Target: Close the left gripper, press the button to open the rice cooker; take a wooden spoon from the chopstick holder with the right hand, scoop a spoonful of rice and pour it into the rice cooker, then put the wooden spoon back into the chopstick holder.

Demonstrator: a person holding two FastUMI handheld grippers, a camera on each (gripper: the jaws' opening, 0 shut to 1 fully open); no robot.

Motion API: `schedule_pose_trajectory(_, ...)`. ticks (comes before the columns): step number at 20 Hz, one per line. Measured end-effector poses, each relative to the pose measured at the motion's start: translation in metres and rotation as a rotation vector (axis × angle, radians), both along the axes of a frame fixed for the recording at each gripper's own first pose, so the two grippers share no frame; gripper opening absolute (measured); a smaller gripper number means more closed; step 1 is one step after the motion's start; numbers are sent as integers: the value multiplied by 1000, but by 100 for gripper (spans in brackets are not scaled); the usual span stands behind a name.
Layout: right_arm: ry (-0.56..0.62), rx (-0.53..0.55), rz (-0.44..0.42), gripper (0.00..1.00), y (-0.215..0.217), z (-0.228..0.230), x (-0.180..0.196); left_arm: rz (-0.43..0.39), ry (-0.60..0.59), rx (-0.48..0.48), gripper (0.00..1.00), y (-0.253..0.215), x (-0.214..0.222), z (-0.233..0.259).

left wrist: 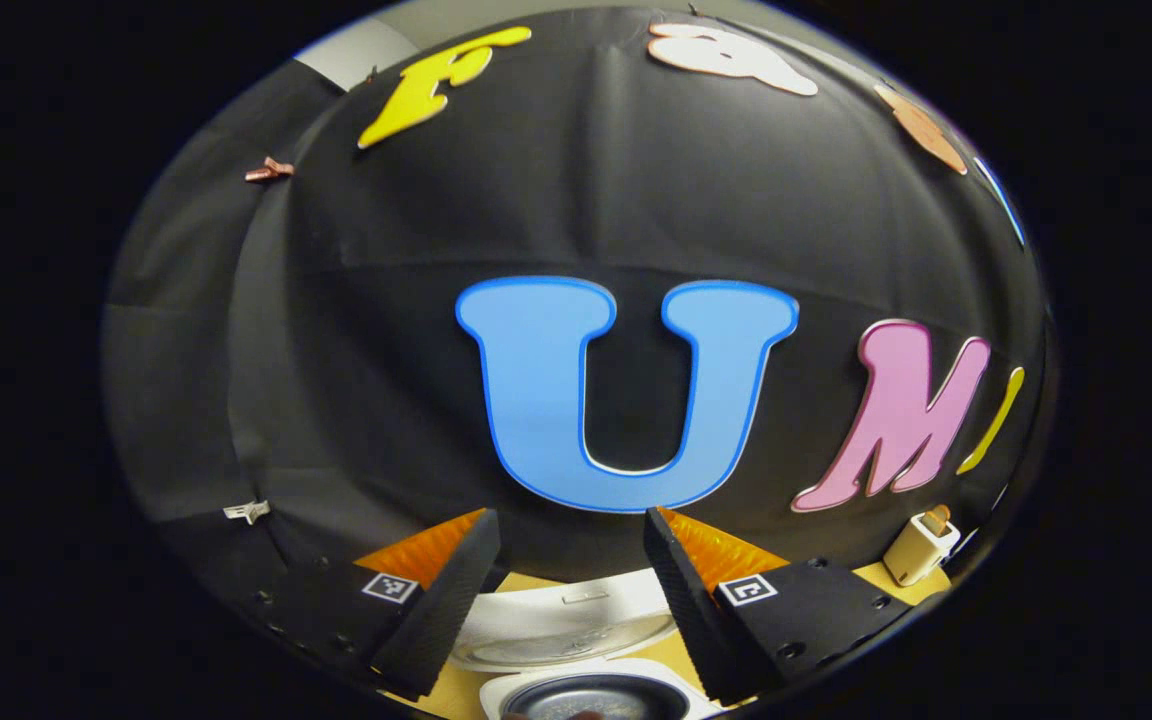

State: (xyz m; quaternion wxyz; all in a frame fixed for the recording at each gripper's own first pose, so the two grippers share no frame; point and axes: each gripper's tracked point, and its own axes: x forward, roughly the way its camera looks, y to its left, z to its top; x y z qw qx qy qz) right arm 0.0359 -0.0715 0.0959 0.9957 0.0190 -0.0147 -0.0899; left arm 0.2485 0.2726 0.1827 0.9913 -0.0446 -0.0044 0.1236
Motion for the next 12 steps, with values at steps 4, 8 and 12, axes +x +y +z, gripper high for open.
schedule_pose_trajectory(4, 35, -21, 1, 98, 23, -9, 0, -25, 85, -11, 93, 11, 38, -25)
schedule_pose_trajectory(8, 57, -27, 27, 98, 45, -19, 8, -34, 174, -66, 93, 3, 51, -47)
schedule_pose_trajectory(12, 57, -24, 58, 96, 57, -27, 16, -37, 235, -93, 94, 9, 51, -59)
